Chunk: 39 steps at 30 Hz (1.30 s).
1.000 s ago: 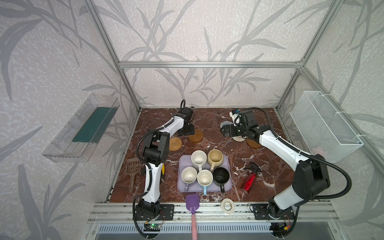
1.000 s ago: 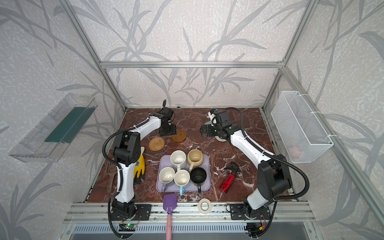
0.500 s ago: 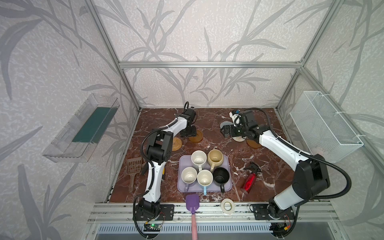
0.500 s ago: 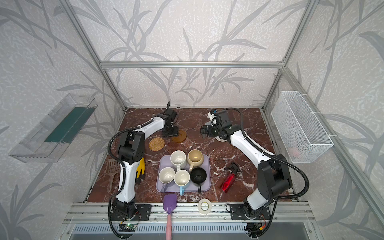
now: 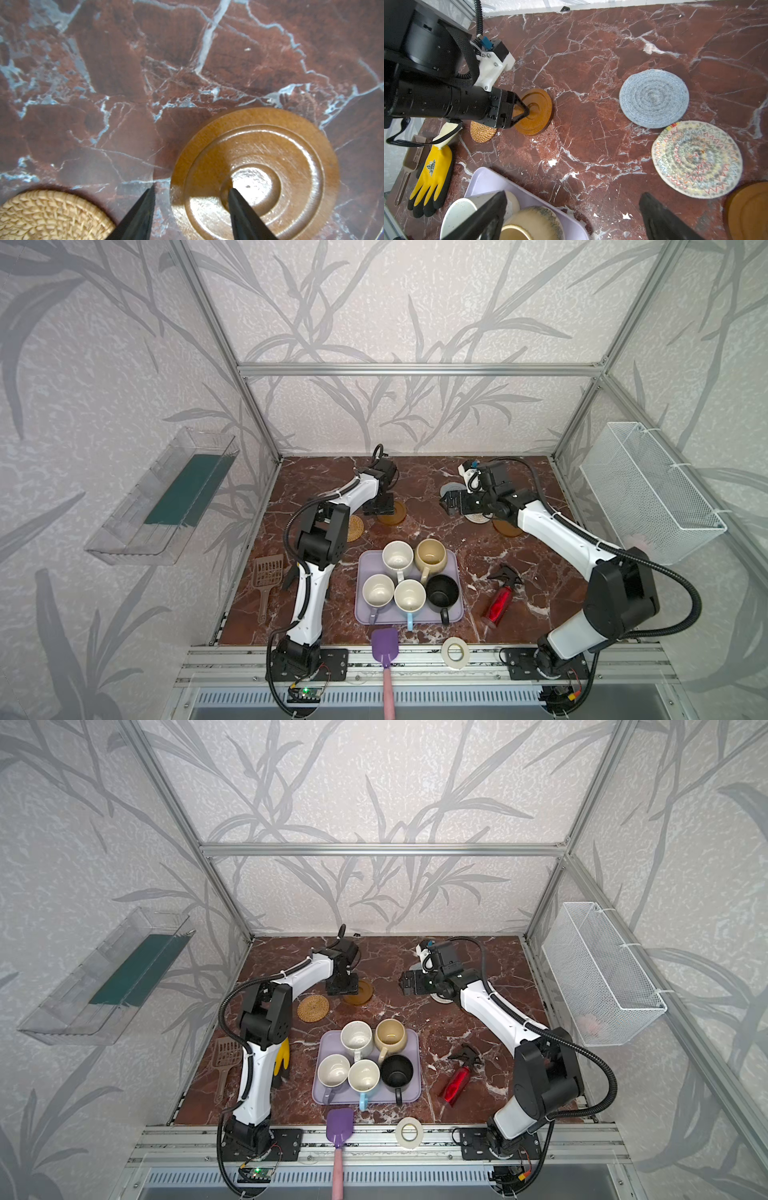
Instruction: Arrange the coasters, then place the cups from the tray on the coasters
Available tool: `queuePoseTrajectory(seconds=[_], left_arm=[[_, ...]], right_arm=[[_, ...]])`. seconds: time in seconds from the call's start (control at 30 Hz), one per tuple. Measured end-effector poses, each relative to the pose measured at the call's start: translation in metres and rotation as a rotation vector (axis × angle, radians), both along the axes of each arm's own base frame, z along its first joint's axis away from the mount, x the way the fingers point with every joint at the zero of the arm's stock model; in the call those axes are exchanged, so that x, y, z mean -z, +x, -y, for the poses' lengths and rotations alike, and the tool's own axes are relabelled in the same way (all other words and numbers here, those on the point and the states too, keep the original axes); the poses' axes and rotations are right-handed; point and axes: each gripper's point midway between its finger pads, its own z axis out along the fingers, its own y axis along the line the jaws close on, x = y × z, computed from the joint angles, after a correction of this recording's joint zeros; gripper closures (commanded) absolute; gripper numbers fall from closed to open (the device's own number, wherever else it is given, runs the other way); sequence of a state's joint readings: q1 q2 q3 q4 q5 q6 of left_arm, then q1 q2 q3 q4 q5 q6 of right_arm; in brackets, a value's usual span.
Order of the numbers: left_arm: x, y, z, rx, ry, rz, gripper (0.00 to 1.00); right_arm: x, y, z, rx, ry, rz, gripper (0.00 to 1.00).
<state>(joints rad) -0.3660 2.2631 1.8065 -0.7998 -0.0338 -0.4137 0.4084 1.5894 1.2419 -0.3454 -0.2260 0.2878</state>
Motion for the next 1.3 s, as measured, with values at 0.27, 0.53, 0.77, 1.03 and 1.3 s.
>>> queuePoseTrajectory(seconds=[0.27,0.53,0.77,1.03,1.3], left_arm=[[0.001,-0.003,-0.001,0.000,-0.004,0.007,0.49],[0.000,-0.017,-0.007,-0.005,0.007,-0.012,0.55],[-0.001,-0.028,-0.012,-0.007,0.023,-0.041,0.54],[-0.001,-0.046,-0.020,-0.009,0.038,-0.071,0.54],[-0.001,-0.048,-0.020,-0.015,0.035,-0.072,0.53]], right_arm=[[0.001,-0.001,-0.001,-0.003,0.011,-0.009,0.01],[0.004,-0.004,-0.002,-0.004,0.017,-0.022,0.01],[0.004,-0.004,-0.002,-0.002,0.020,-0.026,0.01],[0.006,-0.006,-0.002,0.002,0.027,-0.037,0.01],[0.008,-0.007,-0.003,0.005,0.032,-0.046,0.01]])
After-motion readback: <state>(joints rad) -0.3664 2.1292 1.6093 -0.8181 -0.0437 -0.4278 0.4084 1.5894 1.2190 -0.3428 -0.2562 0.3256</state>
